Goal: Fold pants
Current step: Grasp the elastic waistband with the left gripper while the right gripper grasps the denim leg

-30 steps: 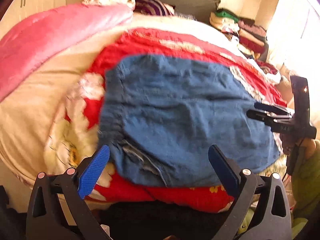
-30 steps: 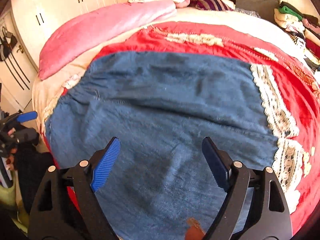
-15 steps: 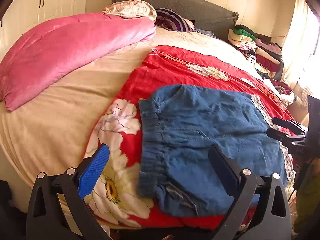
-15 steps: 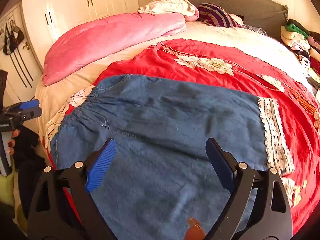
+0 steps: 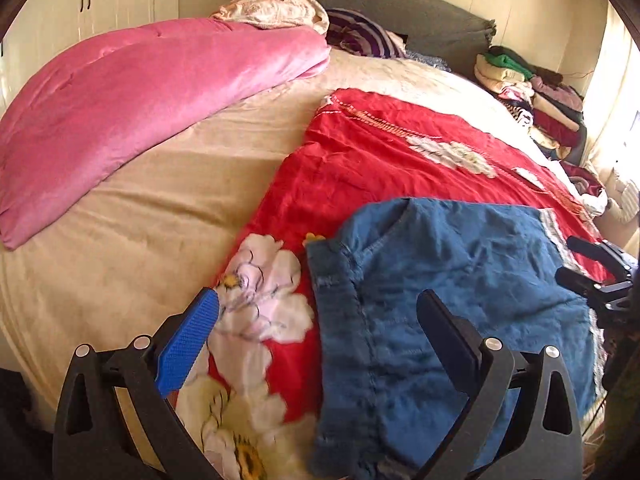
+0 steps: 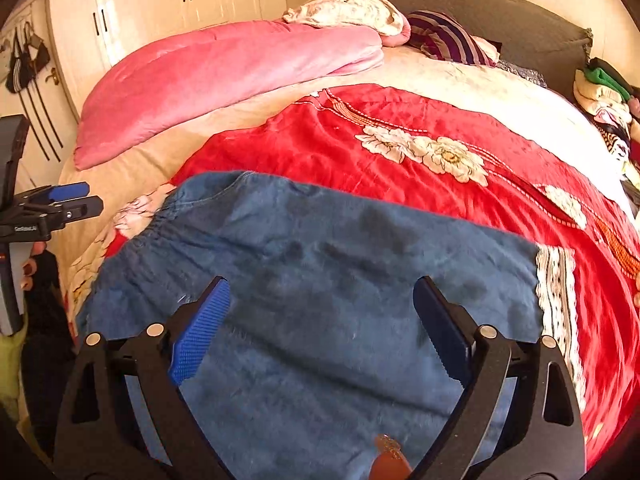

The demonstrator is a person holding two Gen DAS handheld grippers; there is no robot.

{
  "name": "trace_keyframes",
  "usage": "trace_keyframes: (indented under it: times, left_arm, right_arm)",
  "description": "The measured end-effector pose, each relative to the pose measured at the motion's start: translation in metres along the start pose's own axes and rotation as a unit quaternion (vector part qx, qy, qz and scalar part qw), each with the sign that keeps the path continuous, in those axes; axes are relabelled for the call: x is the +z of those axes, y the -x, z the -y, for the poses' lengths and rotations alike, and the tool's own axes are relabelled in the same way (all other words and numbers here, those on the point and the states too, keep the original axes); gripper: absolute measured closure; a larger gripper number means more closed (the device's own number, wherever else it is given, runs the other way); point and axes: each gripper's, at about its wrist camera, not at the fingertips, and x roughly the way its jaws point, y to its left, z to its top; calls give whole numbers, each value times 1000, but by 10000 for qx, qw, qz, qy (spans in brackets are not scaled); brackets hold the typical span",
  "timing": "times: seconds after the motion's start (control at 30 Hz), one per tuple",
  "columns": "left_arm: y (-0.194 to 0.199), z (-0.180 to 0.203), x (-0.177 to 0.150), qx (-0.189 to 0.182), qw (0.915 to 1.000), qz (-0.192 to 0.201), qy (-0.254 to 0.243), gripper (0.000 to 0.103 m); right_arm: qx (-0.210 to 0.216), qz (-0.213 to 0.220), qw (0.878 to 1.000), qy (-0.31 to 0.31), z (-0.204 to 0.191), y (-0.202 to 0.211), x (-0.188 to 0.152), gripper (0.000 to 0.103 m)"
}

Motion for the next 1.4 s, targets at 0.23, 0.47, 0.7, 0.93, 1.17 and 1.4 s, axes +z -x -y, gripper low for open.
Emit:
trace_keyframes:
  times: [0.23, 0.47, 0.7, 0.93, 1.17, 1.4]
  left_arm:
    - [-38, -7, 22, 104, 9998, -173, -39, 4]
    - [-77, 2, 37, 70, 9983, -386, -437, 4]
    - [-112, 23, 44, -67, 9943, -505, -932, 6]
    - [-133, 22, 43, -676, 9934, -628, -683, 83]
    - [-97, 38, 36, -732, 9921, -164, -1002, 91]
    - [-58, 45, 28, -792, 9895, 139, -1199, 91]
  right_arm:
    - [-22, -114, 9999, 67, 7, -28, 23, 16]
    - [-67, -326, 9992, 205, 8, -64, 42, 16]
    - [-26, -455, 9977, 494, -1, -94, 55, 16]
    - [-31, -588, 9941, 910, -14, -115, 61, 16]
    - [-136, -588, 9864, 1528, -26, -128, 67, 17]
    - [-183, -606, 9762, 2074, -43, -143, 63, 61]
